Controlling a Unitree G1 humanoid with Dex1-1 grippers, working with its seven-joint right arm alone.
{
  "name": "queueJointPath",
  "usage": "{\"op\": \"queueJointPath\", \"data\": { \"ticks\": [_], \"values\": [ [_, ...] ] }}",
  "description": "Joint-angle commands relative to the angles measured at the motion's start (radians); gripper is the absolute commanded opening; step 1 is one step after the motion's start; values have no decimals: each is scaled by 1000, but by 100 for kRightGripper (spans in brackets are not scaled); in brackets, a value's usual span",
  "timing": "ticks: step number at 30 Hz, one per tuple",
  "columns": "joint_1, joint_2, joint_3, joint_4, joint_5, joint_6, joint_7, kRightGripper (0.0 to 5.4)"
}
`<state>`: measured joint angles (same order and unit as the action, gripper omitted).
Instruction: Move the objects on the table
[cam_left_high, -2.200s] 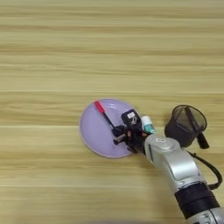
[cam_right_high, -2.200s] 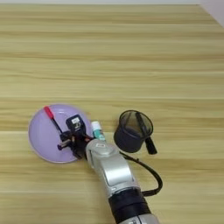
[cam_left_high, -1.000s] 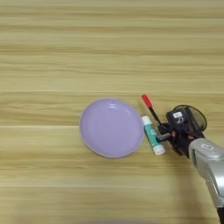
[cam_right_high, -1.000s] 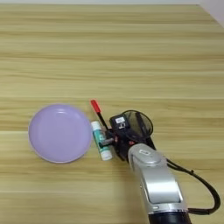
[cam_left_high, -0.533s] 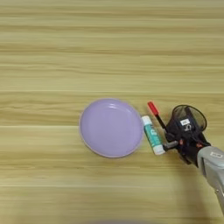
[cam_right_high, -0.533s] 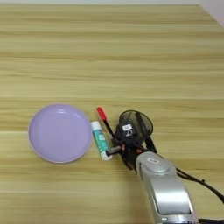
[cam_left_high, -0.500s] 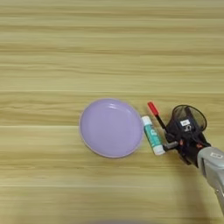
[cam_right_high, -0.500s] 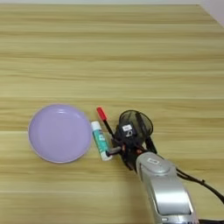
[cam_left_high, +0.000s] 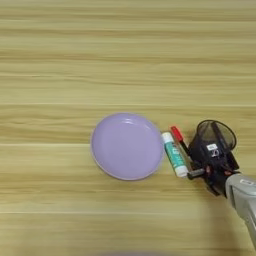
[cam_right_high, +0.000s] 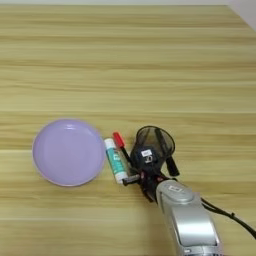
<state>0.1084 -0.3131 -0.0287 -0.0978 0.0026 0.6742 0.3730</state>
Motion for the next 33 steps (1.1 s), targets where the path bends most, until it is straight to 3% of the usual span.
{"op": "queueJointPath", "data": {
  "ticks": [1,24,25,33],
  "values": [
    [-52,-18,-6,0,-5,-47,-21,43],
    [-98,-20,15,126,-19,-82,-35,43],
    [-98,-21,15,125,-19,-83,-35,72],
    [-77,-30,3,71,-22,-80,-44,134]
  ]
}}
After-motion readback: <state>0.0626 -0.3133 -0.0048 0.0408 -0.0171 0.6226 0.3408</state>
